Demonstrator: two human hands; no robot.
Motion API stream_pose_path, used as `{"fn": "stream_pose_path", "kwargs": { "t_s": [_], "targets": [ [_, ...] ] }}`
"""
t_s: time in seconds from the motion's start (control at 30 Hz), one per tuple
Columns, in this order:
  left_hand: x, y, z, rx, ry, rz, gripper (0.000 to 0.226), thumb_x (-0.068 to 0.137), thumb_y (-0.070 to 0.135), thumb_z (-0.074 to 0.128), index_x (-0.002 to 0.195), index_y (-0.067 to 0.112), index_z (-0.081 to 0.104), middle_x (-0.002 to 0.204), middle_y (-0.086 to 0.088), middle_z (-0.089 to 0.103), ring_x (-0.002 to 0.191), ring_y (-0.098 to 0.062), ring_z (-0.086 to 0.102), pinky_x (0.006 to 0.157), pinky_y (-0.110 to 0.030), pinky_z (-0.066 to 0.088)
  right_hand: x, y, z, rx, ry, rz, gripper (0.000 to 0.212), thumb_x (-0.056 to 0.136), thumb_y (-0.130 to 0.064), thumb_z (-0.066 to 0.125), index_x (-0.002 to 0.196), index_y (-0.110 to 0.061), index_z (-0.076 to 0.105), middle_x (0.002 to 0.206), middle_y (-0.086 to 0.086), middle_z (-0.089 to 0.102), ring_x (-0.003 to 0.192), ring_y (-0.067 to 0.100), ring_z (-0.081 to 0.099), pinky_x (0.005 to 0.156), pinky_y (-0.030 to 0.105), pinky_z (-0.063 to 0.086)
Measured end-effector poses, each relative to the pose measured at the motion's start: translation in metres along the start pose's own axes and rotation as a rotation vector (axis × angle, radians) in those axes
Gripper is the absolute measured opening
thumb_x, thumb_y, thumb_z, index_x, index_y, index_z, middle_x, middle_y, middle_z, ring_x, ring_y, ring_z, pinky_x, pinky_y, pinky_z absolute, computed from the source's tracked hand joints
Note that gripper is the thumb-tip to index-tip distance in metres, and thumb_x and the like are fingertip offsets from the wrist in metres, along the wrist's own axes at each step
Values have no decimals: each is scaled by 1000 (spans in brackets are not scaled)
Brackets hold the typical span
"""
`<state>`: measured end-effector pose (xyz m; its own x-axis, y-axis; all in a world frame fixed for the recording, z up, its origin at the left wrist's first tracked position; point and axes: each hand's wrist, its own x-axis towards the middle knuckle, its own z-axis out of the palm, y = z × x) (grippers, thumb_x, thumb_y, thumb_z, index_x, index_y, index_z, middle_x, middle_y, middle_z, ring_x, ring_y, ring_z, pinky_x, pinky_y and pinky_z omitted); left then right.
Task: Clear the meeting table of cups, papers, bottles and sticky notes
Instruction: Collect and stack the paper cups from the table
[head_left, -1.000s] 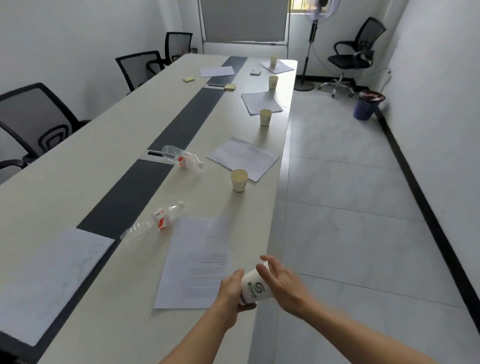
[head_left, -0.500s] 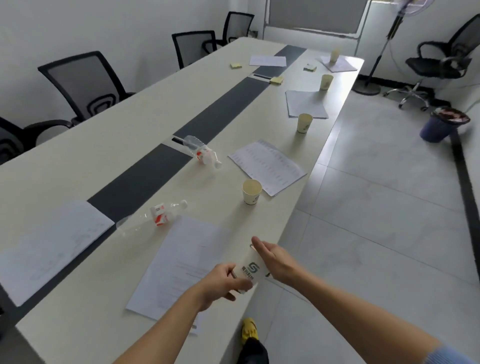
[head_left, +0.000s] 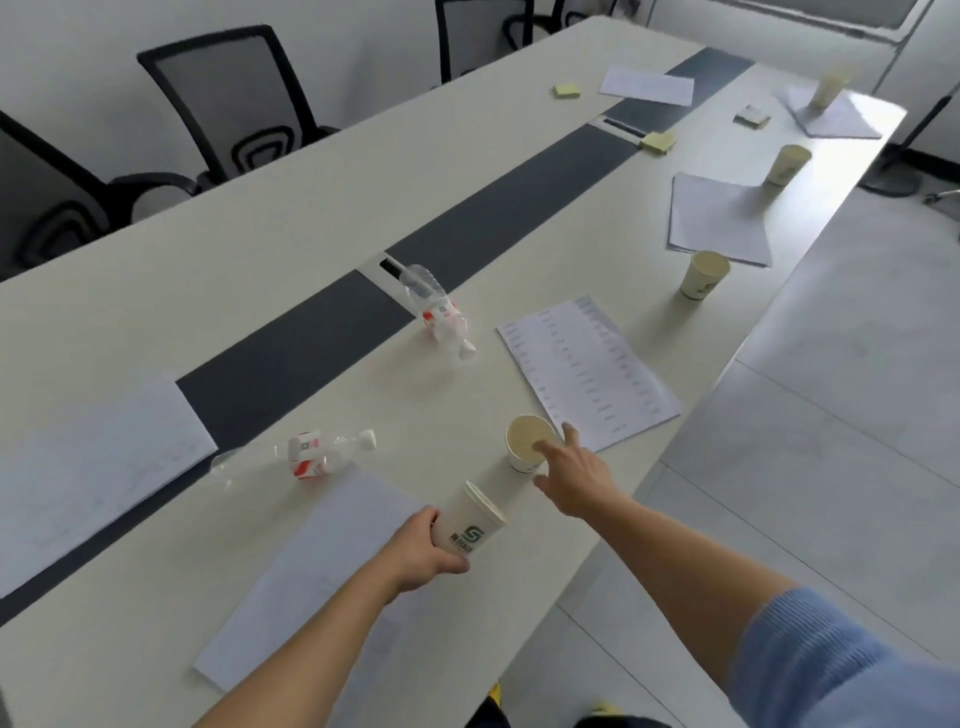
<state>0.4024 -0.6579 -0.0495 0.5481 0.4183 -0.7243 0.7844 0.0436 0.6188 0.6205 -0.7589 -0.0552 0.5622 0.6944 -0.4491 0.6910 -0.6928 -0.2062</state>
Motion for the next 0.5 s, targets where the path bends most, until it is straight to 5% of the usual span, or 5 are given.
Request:
{"fn": "stream_pose_path", "kwargs": {
  "t_s": [0.13, 0.27, 0.5],
  "targets": [
    [22, 29, 0, 76, 115, 3, 54, 65, 22, 81, 110, 16, 51, 107, -5, 64, 97, -24, 63, 81, -36, 54, 32, 28, -11, 312, 55, 43, 31, 96, -40, 51, 106, -17, 69, 130, 5, 47, 97, 29, 59, 74, 32, 41],
    [42, 88, 16, 136, 198, 31, 55, 70, 22, 80, 115, 16, 49, 109, -4, 61, 98, -24, 61, 80, -36, 52, 48, 51, -49, 641, 153, -42, 38, 96, -42, 50, 67, -21, 60, 98, 1, 54, 81, 23, 54, 64, 32, 36],
    [83, 209, 66, 166, 291, 146, 51, 69, 22, 81, 108, 21, 49, 102, 1, 62, 89, -20, 60, 72, -32, 53, 66, 127, -117, 811, 21, -285, 44, 93, -53, 42, 66, -21, 57, 69, -7, 53, 62, 13, 47, 62, 34, 37]
  ]
}}
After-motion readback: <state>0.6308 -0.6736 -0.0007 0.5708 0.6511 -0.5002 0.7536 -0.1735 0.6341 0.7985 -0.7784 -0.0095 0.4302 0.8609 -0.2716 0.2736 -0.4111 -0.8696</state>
